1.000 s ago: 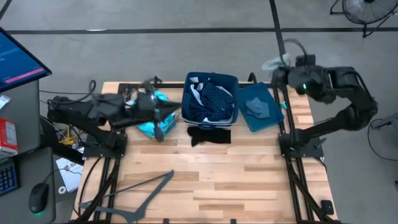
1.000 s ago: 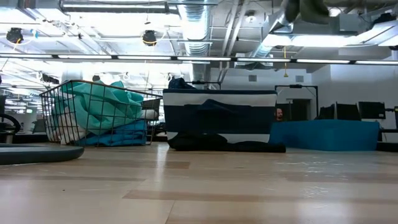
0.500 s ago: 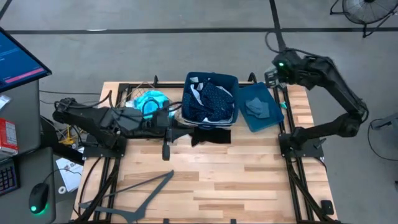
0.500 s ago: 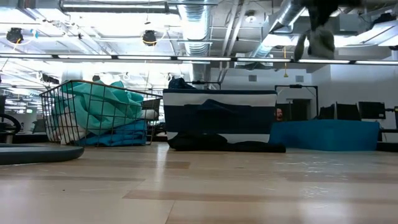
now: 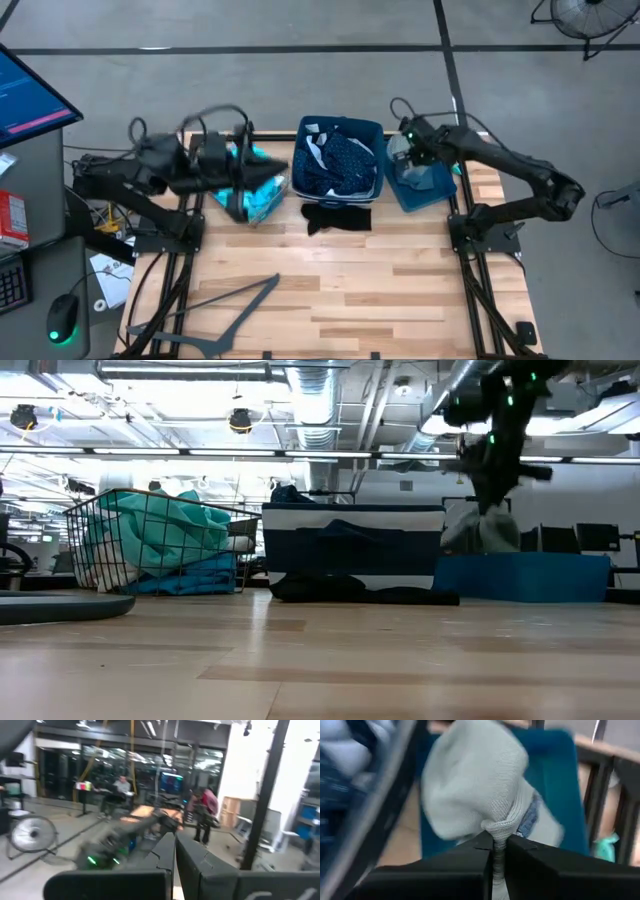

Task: Pick & Place Cloths
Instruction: Put the gray sock into the blue bin, then put the black sock into the blue bin

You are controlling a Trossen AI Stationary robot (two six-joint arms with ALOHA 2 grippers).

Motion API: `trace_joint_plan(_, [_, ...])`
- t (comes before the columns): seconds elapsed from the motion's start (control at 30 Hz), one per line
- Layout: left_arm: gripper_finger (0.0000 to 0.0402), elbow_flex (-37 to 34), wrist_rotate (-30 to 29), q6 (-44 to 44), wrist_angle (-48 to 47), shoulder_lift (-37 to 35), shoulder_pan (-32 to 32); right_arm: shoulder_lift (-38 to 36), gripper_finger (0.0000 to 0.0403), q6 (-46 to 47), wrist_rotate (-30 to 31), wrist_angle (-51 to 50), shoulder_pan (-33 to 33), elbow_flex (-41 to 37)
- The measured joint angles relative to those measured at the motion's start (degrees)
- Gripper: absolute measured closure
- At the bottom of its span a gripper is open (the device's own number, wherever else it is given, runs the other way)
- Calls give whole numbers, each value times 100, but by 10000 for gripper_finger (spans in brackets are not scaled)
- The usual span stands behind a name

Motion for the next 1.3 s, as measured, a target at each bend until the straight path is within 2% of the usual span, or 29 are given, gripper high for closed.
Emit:
trace_joint_plan(0.17, [401,4,427,-33,-329,-203,747,0,364,350,-16,268,2,-785])
trace_joint_plan(0.3, [400,4,452,-50,-754,-215,1102,-1,325,721,-122,-198,6,-766])
trace_joint_plan(0.5, [382,0,560,331,-1696,-133,1445,-2,233,584,-833,-1030,50,104])
trace_joint_plan(0.6, [356,-19,934,436,-2395,-87,1533,-1,175,469,-1152,-1411,140,774])
trace_joint_plan(0.67, [332,-186,1280,446,-2521,-43,1546,-2,142,434,-1385,-1688,181,1331])
trace_joint_plan(0.8, [284,-846,1743,460,-2588,-38,1462,-2,109,526,-1917,-2016,352,2532])
trace_joint_plan(0.97, [240,-1999,1764,463,-2422,20,1344,-3,112,953,-2370,-2009,918,4050])
trace_joint_plan(1.1, [230,-3141,1699,637,-1579,30,1107,-9,117,1235,-2346,-1708,1685,4946])
trace_joint_plan(1.17, [230,-3729,1444,858,-952,75,961,-7,117,1326,-2322,-1545,2065,5253])
trace_joint_plan(1.3, [230,-4583,1065,1036,172,328,829,-11,117,1403,-1738,-1241,2869,5458])
